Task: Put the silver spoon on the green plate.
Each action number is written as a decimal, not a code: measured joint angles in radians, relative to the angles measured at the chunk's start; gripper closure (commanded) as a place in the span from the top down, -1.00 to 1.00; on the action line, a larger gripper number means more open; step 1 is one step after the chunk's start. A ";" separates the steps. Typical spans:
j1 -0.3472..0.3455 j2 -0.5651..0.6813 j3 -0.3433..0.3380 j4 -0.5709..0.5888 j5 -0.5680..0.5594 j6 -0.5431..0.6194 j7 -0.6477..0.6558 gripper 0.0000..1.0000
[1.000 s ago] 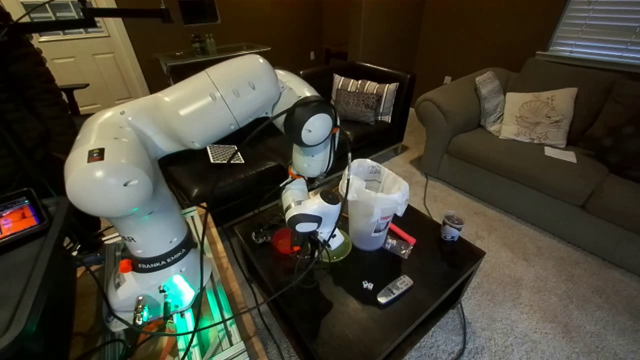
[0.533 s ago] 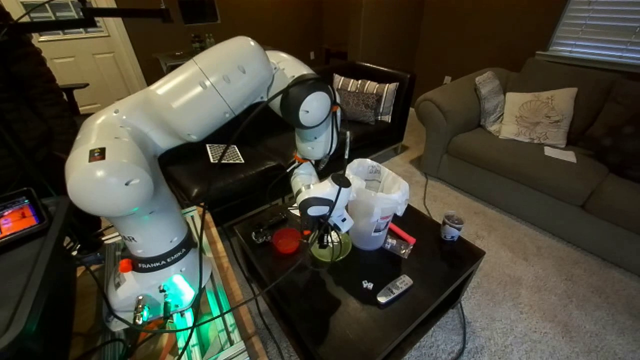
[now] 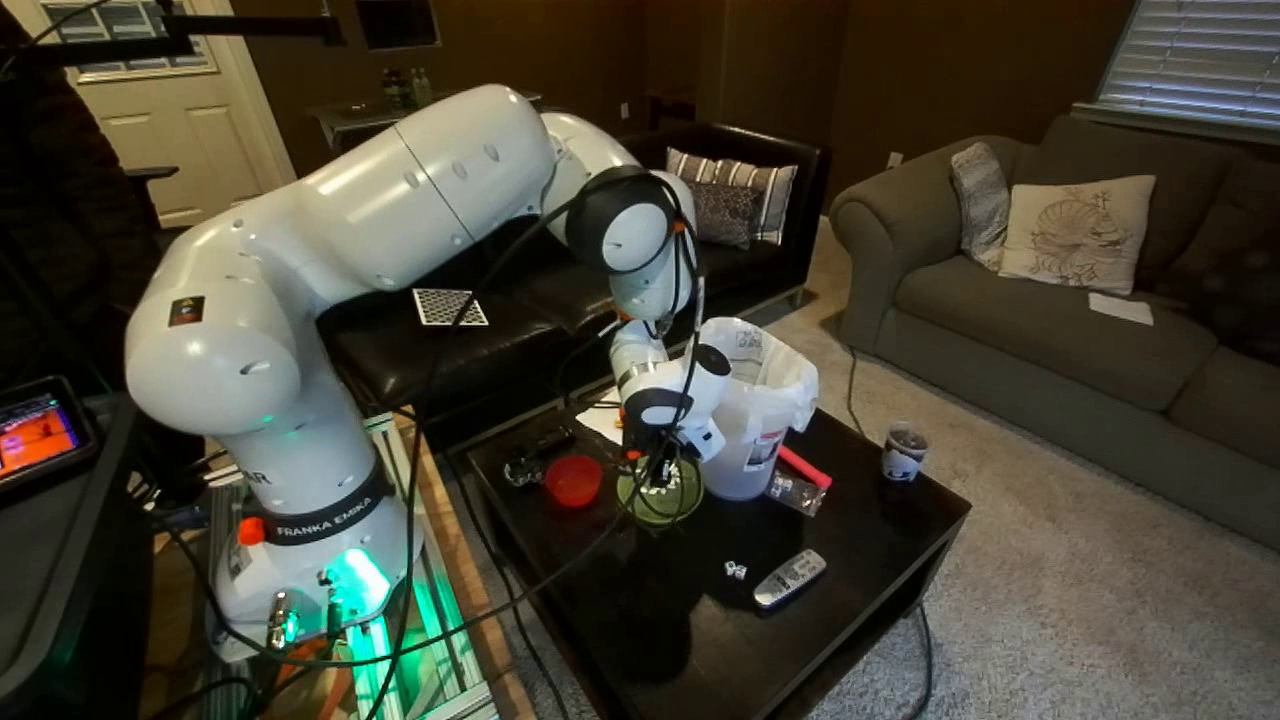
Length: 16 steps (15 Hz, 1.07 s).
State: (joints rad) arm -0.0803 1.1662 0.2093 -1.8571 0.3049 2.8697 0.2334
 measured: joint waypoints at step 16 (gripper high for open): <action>-0.019 0.214 0.033 0.128 0.013 0.177 -0.018 0.80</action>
State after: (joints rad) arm -0.0990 1.3807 0.2426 -1.7287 0.3180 3.0462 0.2150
